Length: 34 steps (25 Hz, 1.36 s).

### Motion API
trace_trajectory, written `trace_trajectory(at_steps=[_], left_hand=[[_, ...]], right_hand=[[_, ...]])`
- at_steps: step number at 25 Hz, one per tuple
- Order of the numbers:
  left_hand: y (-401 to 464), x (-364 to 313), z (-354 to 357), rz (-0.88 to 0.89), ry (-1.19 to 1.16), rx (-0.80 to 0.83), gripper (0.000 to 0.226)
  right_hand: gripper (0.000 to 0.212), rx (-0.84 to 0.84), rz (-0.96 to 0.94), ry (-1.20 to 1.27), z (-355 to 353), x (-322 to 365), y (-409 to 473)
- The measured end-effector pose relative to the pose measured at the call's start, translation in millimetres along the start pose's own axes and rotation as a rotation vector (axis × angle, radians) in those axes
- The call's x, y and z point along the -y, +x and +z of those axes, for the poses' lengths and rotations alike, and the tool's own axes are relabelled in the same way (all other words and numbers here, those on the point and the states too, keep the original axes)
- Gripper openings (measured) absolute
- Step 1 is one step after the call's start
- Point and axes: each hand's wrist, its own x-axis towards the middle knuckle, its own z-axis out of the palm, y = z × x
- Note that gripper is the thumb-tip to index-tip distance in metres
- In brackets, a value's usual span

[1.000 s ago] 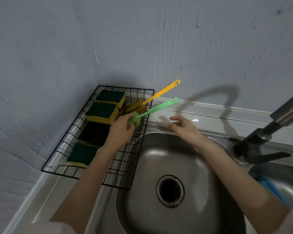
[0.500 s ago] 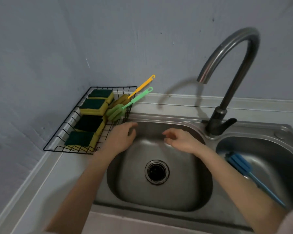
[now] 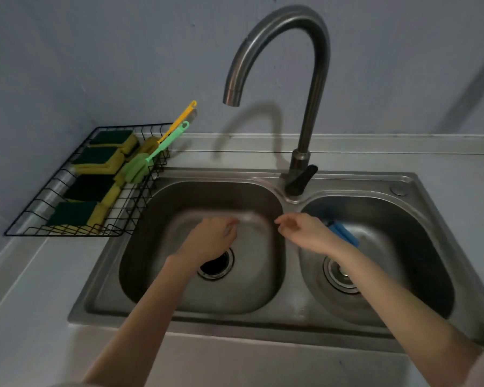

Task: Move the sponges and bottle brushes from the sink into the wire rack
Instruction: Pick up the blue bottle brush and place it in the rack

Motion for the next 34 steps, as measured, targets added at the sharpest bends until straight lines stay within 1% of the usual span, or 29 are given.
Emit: trace_trajectory(at_steps=[6, 9, 12, 16, 18, 21, 24, 27, 31, 34], left_hand=[[46.2, -81.9, 66.3, 0.057, -0.026, 0.088, 0.029], [68.1, -116.1, 105.4, 0.083, -0.011, 0.132, 0.036], [86.9, -143.4, 143.0, 0.092, -0.019, 0.186, 0.046], [112.0, -163.0, 187.4, 0.092, 0.057, 0.266, 0.054], [123.7, -168.7, 206.8, 0.079, 0.09, 0.311, 0.057], [135.3, -169.7, 229.3, 0.082, 0.139, 0.387, 0.059], [141.7, -166.8, 246.2, 0.047, 0.176, 0.456, 0.062], [144.2, -163.9, 253.3, 0.039, 0.187, 0.467, 0.062], [144.2, -161.5, 249.7, 0.042, 0.173, 0.438, 0.063], [138.7, -159.4, 239.7, 0.017, 0.146, 0.378, 0.064]], right_hand=[[0.025, -0.094, 0.123, 0.035, -49.1, -97.4, -4.6], [0.026, -0.076, 0.219, 0.034, -64.1, -149.2, -7.5], [0.026, -0.033, 0.273, 0.043, -73.6, -192.8, -8.6], [0.025, -0.023, 0.302, -0.006, -76.3, -228.7, -3.0], [0.026, 0.028, 0.338, -0.074, -72.6, -244.4, 2.0], [0.026, 0.115, 0.371, -0.181, -61.2, -260.7, 9.0], [0.023, 0.199, 0.331, -0.271, -46.2, -270.7, 14.1], [0.022, 0.193, 0.301, -0.308, -37.9, -274.2, 16.7], [0.021, 0.225, 0.327, -0.169, -43.1, -271.4, 18.6], [0.021, 0.232, 0.273, -0.025, -59.5, -259.8, 16.4]])
